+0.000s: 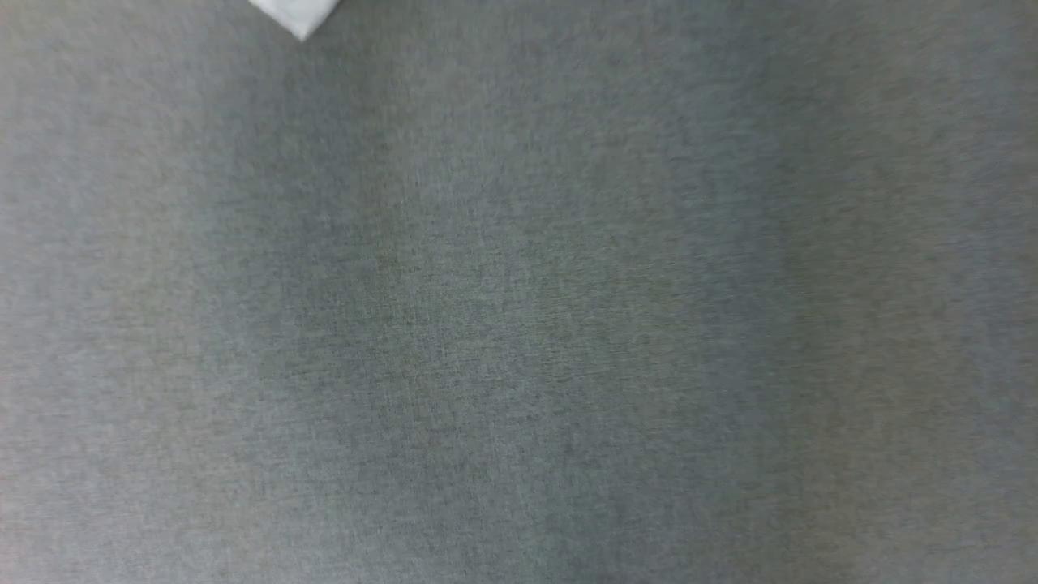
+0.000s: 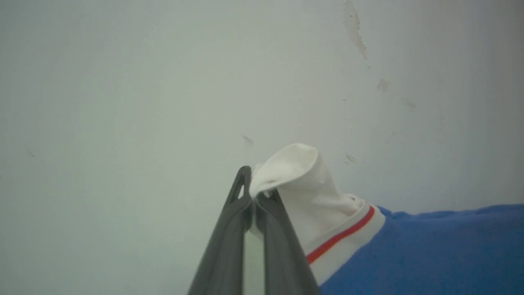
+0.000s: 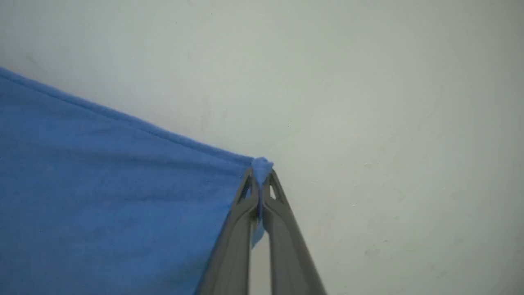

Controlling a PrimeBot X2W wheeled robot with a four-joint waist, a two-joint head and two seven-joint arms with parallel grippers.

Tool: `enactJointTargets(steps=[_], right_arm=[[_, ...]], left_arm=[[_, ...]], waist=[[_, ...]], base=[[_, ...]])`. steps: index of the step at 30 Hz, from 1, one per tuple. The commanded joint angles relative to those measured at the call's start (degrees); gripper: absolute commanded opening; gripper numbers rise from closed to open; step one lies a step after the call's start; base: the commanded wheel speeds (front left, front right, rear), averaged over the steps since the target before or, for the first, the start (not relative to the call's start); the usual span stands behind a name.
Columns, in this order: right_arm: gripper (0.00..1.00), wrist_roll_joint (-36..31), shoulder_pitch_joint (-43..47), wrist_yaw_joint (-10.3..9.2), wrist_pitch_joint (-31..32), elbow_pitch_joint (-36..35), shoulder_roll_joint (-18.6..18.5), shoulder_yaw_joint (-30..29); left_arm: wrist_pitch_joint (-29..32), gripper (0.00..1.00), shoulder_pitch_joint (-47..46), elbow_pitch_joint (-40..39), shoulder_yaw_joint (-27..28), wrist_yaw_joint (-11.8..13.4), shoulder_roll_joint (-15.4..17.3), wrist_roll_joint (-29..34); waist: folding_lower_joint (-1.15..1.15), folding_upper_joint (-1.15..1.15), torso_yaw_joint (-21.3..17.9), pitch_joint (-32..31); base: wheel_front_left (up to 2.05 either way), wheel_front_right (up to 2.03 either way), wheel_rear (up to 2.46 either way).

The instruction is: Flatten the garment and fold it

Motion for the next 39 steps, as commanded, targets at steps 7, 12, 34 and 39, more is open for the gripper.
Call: enactJointTargets(steps=[7, 12, 34, 39], right_arm=[[0.00, -3.73, 1.44, -0.05, -3.94, 3.24, -1.17, -1.79], [0.00, -3.84, 2.96, -0.05, -5.21, 5.65, -1.92, -0.06], [0.00, 25.73, 36.90, -0.05, -1.59, -14.32, -12.44, 14.88], [0.00, 28.18, 52.66, -0.05, 1.95, -26.30, -14.46, 9.96]], left_arm=[[-4.51, 0.00, 3.58, 3.46, 0.44, -3.39, 0.41, -2.01], [-4.71, 0.00, 6.99, 5.19, -0.13, -6.17, 1.82, -3.04], [6.27, 0.00, 49.71, -23.26, 1.33, -2.90, 14.98, -13.58], [7.42, 0.00, 65.55, -35.62, 1.39, 3.58, 19.64, -13.00]], waist=[[-0.01, 0.00, 2.21, 8.05], [-0.01, 0.00, 3.17, 7.01], [-0.01, 0.00, 2.63, -11.68], [-0.01, 0.00, 2.60, -15.32]], base=[[0.00, 0.00, 0.00], [0.00, 0.00, 0.00], [0.00, 0.00, 0.00], [0.00, 0.00, 0.00]])
